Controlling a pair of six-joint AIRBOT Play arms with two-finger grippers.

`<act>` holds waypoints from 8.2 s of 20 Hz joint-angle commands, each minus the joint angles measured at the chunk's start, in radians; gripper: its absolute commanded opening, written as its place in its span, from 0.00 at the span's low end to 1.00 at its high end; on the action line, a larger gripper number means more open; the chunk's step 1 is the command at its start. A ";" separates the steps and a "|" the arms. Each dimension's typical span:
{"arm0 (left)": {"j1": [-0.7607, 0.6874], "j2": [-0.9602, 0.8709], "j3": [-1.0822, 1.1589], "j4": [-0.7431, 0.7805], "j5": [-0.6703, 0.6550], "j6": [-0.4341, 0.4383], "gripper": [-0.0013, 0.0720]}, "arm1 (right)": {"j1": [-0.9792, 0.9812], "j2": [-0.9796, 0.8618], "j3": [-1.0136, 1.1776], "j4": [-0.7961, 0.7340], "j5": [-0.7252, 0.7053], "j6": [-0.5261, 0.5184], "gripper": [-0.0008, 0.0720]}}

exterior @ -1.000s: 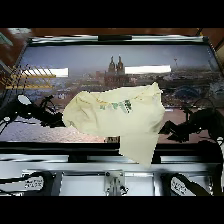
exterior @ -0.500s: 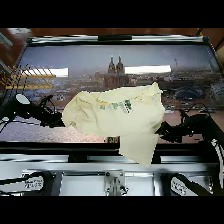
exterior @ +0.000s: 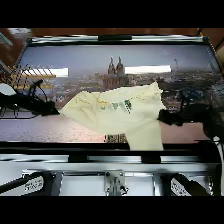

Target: Fold the shirts.

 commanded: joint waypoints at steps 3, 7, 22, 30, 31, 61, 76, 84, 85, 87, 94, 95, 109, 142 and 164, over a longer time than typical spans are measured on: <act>0.000 0.203 0.424 -0.071 0.034 -0.003 0.05 | 0.008 0.270 0.444 -0.006 0.039 -0.100 0.09; 0.000 0.375 0.785 -0.142 0.342 -0.005 0.05 | 0.008 0.391 0.809 -0.021 0.211 -0.136 0.09; 0.000 0.626 0.804 0.189 0.000 -0.199 0.06 | 0.008 0.476 1.012 -0.172 -0.176 -0.075 0.09; 0.000 0.568 0.104 0.230 0.026 -0.195 0.06 | 0.009 0.087 0.702 -0.161 -0.506 0.041 0.09; 0.000 0.519 0.038 0.229 0.085 -0.195 0.05 | 0.009 0.029 0.646 -0.134 -0.431 0.039 0.09; -0.015 -0.500 0.320 -0.130 0.435 -0.083 0.06 | 0.054 -0.621 0.607 0.023 0.121 0.027 0.09; 0.040 -0.493 0.369 0.054 -0.174 -0.063 0.06 | 0.062 -0.507 0.559 -0.219 -0.526 0.158 0.09; 0.029 -0.493 0.273 0.054 -0.178 -0.074 0.06 | 0.066 -0.499 0.476 -0.264 -0.407 0.177 0.09; 0.026 -0.493 0.264 0.055 -0.177 -0.074 0.06 | 0.066 -0.497 0.476 -0.270 -0.407 0.178 0.09; 0.025 -0.493 0.261 0.054 -0.172 -0.074 0.06 | 0.066 -0.497 0.476 -0.270 -0.407 0.178 0.09; 0.027 -0.493 0.261 0.054 -0.168 -0.075 0.06 | 0.066 -0.497 0.475 -0.320 -0.399 0.205 0.09; 0.026 -0.493 0.261 0.054 -0.169 -0.074 0.06 | 0.066 -0.497 0.475 -0.320 -0.396 0.206 0.11; 0.224 -0.182 -0.138 0.136 -0.217 -0.028 0.70 | -0.274 -0.080 0.263 -0.497 -0.571 0.061 0.70; 0.140 -0.049 -0.538 0.046 0.042 -0.004 0.06 | -0.382 0.073 -0.315 -0.093 -0.455 -0.191 0.70; 0.140 -0.049 -0.537 0.046 0.055 0.000 0.06 | -0.159 0.072 -0.395 -0.197 -0.328 -0.071 0.48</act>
